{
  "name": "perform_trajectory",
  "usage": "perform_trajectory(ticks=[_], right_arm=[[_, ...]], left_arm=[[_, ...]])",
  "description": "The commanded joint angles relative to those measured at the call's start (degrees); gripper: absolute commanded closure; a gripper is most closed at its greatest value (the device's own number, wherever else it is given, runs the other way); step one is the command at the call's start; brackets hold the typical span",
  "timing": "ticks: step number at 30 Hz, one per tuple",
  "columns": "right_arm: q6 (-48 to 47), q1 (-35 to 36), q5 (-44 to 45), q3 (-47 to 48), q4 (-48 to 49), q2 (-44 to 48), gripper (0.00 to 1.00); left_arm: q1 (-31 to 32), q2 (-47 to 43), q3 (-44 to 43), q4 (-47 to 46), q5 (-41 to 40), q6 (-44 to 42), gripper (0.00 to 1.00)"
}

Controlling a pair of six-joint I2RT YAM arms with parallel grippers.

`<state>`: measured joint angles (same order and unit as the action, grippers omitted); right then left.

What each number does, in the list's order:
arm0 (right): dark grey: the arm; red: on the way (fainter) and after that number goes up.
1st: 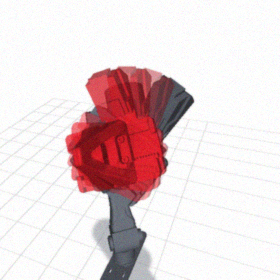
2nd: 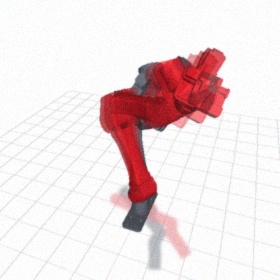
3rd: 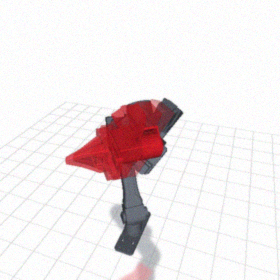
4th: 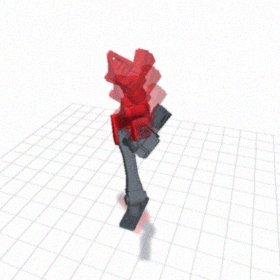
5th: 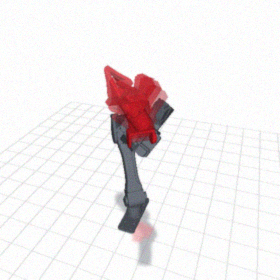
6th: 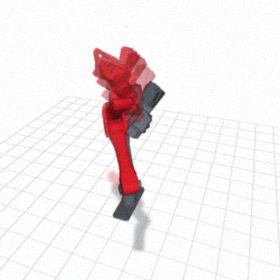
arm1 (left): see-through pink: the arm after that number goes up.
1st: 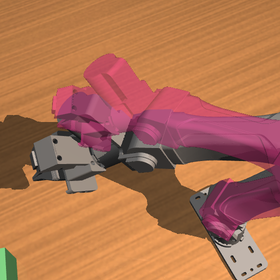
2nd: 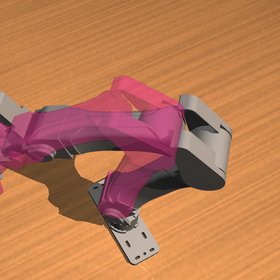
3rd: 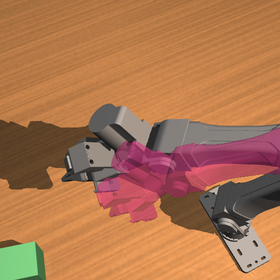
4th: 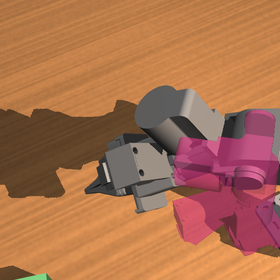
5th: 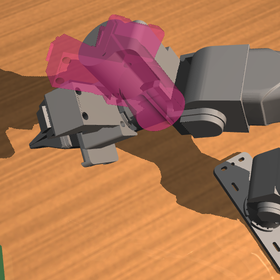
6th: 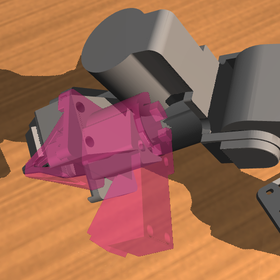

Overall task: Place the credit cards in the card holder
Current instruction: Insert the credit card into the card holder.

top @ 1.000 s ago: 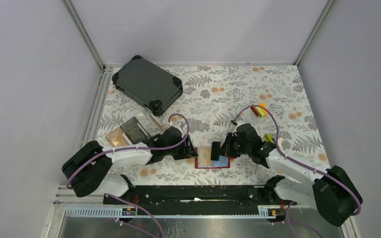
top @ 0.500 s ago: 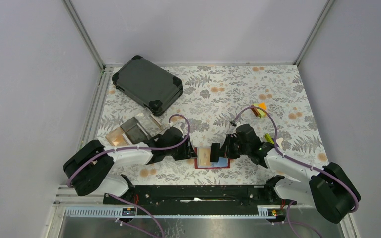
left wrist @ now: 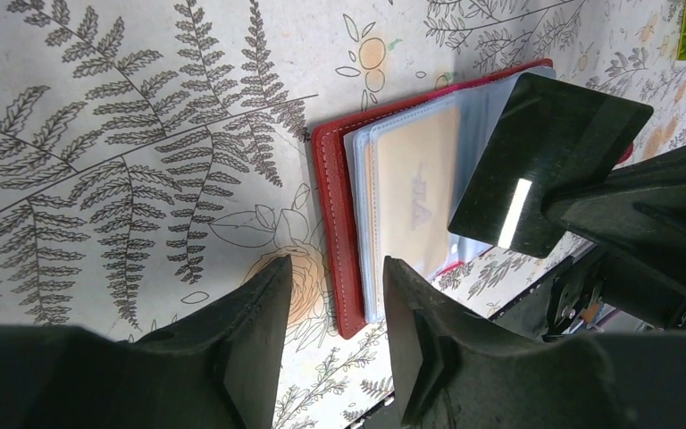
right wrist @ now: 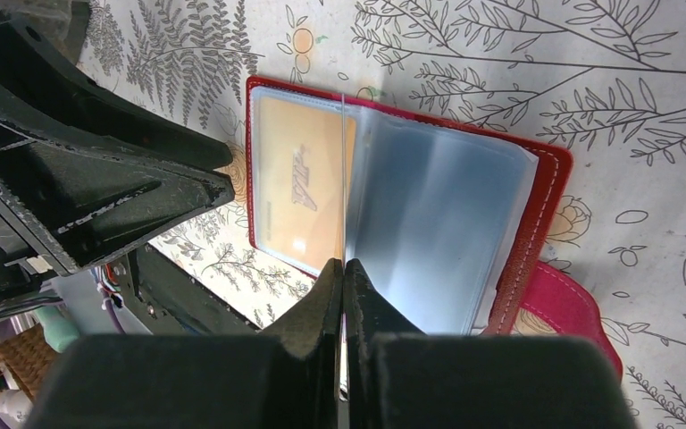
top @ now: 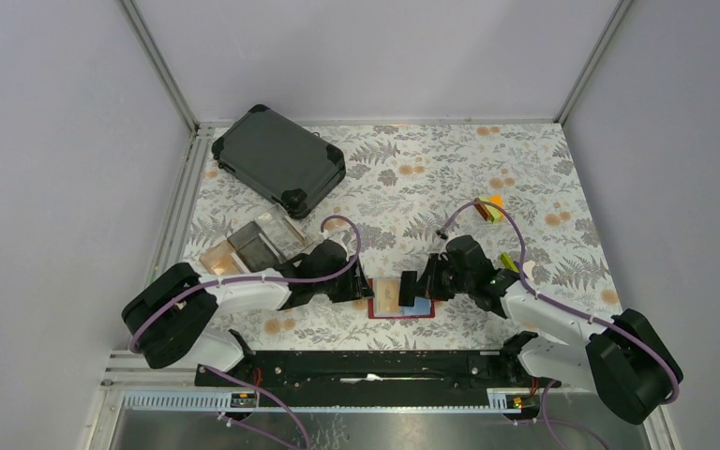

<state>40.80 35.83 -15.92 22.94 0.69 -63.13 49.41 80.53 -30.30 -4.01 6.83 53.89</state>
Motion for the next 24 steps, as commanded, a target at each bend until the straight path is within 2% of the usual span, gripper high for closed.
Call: perform_trajectory(ticks=[1,11,24], right_arm=[[-0.44,-0.42,-0.27,-0.21,-0.23,-1.5,1.0],[2.39,-0.48,-4.06,-2.27,1.47,-3.71,1.0],[9.18,-0.46,-5.74,-5.63,7.39,-6.47,1.0]], left_arm=[[0.48,0.71,-2.04,-2.14,-1.11,0.03,0.56],[1.13,2.65,-2.13,-2.95,-1.07,0.18,0.62],[1.63,4.03,-1.82,-3.11,-1.02,0.6,0.88]])
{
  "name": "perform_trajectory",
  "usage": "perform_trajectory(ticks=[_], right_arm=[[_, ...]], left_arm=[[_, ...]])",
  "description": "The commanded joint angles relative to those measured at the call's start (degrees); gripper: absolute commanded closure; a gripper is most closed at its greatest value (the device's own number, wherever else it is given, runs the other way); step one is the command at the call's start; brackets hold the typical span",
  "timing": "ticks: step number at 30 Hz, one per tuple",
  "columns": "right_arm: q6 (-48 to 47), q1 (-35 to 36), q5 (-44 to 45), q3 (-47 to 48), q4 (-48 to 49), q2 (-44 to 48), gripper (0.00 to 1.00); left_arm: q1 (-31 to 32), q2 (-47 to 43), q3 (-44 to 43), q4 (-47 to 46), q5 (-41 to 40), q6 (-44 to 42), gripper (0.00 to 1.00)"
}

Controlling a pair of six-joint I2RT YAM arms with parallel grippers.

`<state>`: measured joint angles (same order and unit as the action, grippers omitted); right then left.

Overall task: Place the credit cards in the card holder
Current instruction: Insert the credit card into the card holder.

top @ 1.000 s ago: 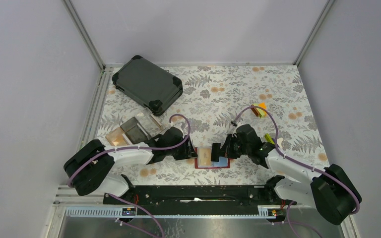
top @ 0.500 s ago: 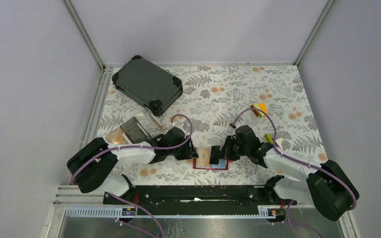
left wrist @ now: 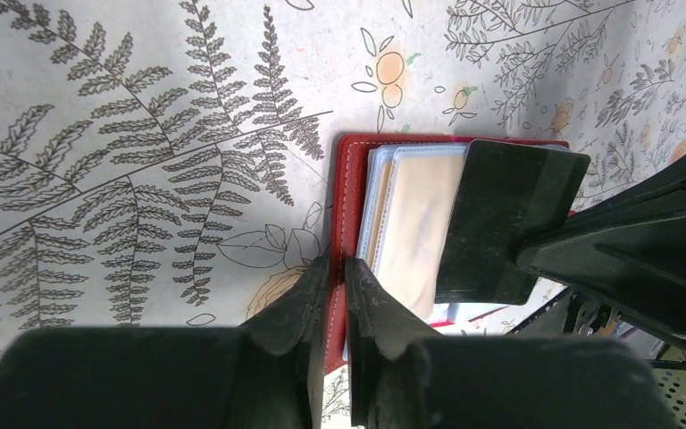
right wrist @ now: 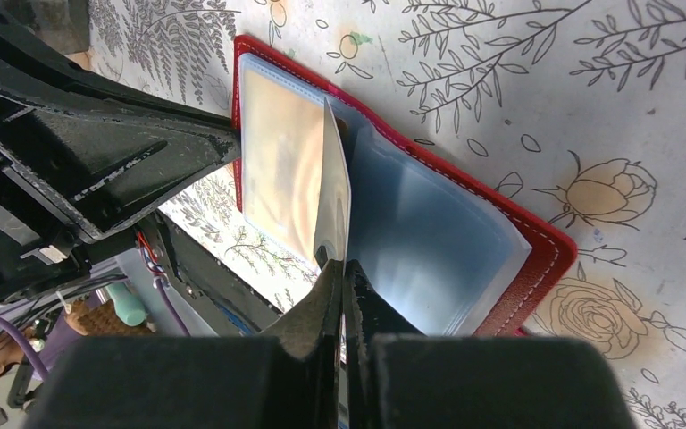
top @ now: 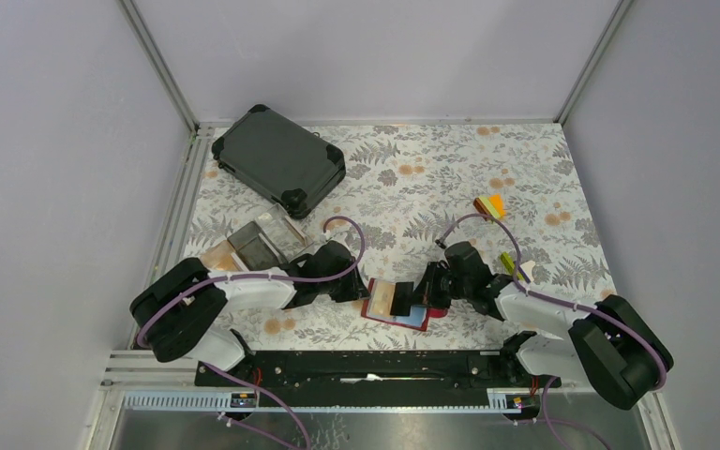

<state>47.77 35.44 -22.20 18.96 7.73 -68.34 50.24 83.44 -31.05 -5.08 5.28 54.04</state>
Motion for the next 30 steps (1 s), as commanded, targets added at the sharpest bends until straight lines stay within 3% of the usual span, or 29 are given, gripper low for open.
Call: perform_trajectory(ticks=[1,11,30], right_arm=[[2.75,-0.09,0.67,-1.89,0.36,-1.15,1.0],[7.25,-0.07,1.32,-5.55,1.49,-0.39,1.0],[10.83,0.43,2.24,-8.07,0.63,3.1,1.0]], left_arm=[[0.77,1.12,-1.07,-2.04,0.5,0.48,0.88],[0.98,1.53,-1.09,-1.97,0.36,0.86,1.0],[1.09,1.74,-0.5,-1.26,-1.41,3.18,1.0]])
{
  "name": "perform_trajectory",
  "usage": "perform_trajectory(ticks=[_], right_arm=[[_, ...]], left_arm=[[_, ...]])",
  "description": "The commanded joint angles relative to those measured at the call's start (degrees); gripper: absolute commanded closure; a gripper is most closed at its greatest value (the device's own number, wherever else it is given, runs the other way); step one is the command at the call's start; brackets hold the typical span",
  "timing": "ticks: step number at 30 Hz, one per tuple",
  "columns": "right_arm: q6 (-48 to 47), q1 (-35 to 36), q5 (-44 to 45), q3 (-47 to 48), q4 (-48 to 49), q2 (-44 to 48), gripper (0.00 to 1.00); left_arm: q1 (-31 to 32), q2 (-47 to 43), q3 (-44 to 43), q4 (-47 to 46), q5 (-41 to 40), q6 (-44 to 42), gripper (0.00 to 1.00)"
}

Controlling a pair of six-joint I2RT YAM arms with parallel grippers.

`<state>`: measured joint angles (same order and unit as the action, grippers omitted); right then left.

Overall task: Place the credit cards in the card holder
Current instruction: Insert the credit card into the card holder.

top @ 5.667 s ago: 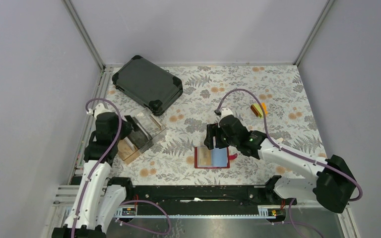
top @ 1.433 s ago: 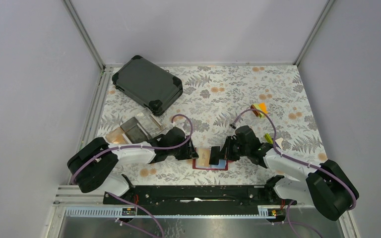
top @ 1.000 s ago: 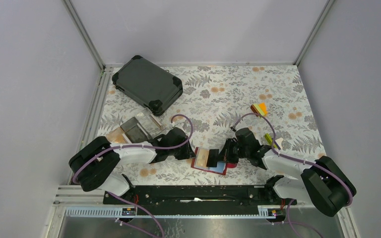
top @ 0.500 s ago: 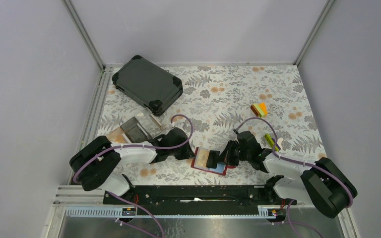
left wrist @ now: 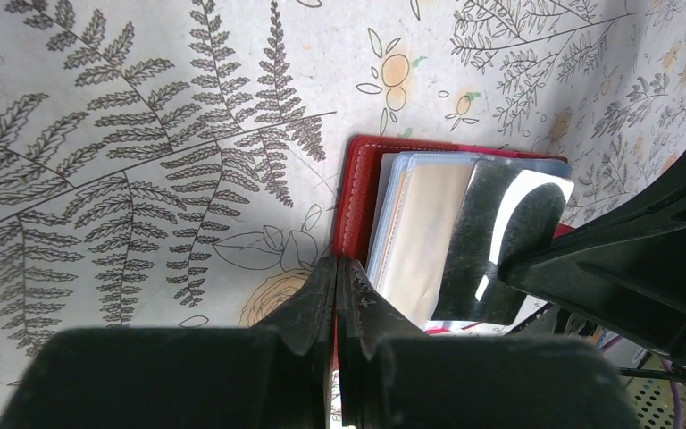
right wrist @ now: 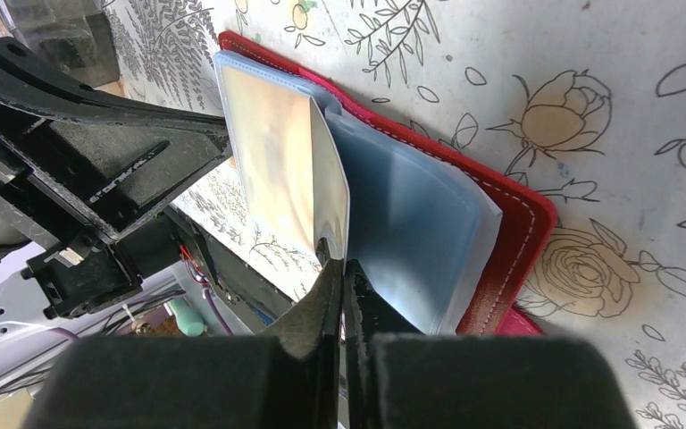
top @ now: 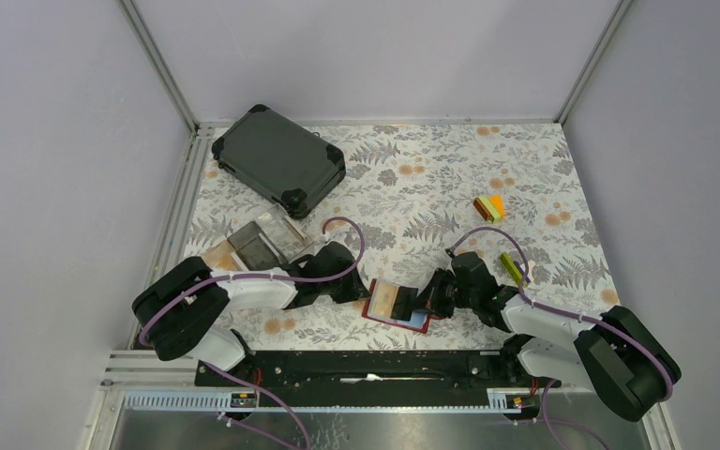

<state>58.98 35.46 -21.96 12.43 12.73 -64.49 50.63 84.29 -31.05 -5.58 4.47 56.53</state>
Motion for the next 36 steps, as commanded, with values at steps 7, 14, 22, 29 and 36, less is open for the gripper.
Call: perform_trajectory(ticks=[7,14,22,29,36], right_arm=[[0.52,1.8,1.26,-1.35,-0.78,-4.75,1.0],[1.83,2.76,2.18,-1.31,-0.79,-4.62,1.0],[2.23,2.87,6.24,-2.67,-8.73,3.43,1.0],[1.96,2.97,4.04,-2.46,-4.87,-0.95,1.0],[2.54,3.25,3.95,-2.16,-3.63,-2.23,1.0]], left_arm=[[0.75,0.68,-0.38,-1.1,-0.31,0.51,1.0],[0.83,0.21,-0.2,-0.98,-0.65,0.64,1.0],[0.87,-0.39,0.74,-0.39,-2.43,2.02,1.0],[0.87,-0.13,0.84,-1.14,-1.83,1.9,1.0],[0.87,-0.41,1.19,-1.53,-1.78,2.0,1.0]])
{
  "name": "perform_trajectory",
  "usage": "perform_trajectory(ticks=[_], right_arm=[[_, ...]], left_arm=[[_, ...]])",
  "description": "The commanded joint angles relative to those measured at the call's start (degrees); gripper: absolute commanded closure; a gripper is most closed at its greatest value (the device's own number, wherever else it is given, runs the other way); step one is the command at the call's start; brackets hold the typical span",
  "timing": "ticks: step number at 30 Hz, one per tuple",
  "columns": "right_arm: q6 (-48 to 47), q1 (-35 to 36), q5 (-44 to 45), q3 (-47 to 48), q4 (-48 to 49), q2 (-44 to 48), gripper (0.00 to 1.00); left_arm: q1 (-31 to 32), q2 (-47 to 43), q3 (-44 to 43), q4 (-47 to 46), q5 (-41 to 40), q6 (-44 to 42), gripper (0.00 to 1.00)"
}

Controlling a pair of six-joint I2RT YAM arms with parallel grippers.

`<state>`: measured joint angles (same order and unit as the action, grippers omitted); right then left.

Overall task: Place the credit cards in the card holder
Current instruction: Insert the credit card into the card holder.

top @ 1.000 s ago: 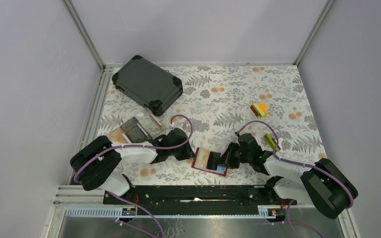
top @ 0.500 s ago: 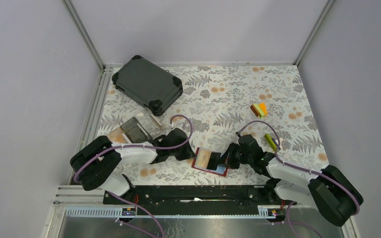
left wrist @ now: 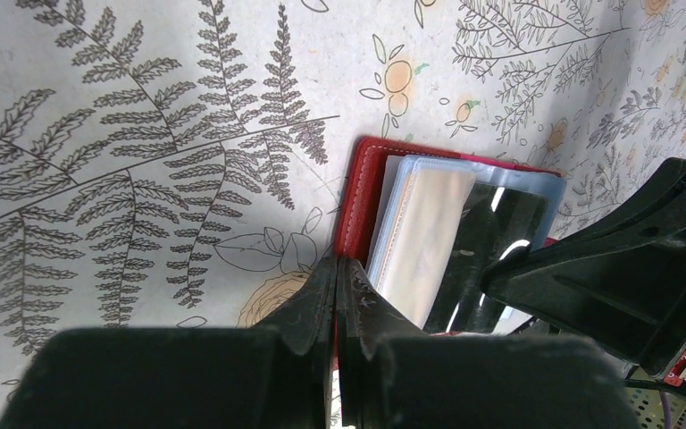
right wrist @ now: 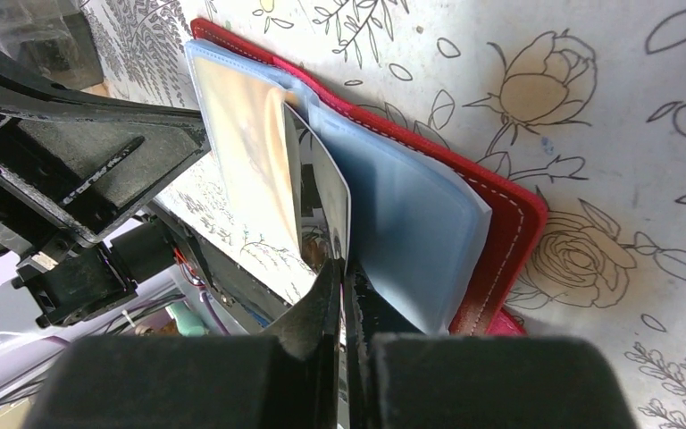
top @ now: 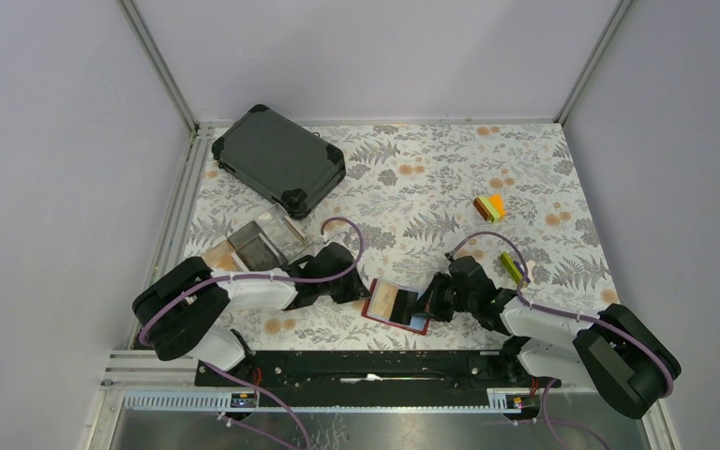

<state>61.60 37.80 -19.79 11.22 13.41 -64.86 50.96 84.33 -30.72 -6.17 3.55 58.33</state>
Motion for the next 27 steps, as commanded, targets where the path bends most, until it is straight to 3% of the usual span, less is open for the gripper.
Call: perform_trajectory(ticks=[1,7,27], right_arm=[[0.14,0.98,1.96,-0.87,-4.81,-1.43,1.0],[1.52,1.21,4.61,-2.01,-8.11,3.21,1.0],[0.46,1.18,4.85,-2.04,-10.11,3.45,1.0]], left_arm=[[0.54,-0.48,0.76,-0.55,-1.16,0.25,1.0],[0.57,-0.96,0.92,0.28,-2.24,0.69,1.0],[0.54,-1.56,1.02,1.0,-3.01,1.2,1.0]])
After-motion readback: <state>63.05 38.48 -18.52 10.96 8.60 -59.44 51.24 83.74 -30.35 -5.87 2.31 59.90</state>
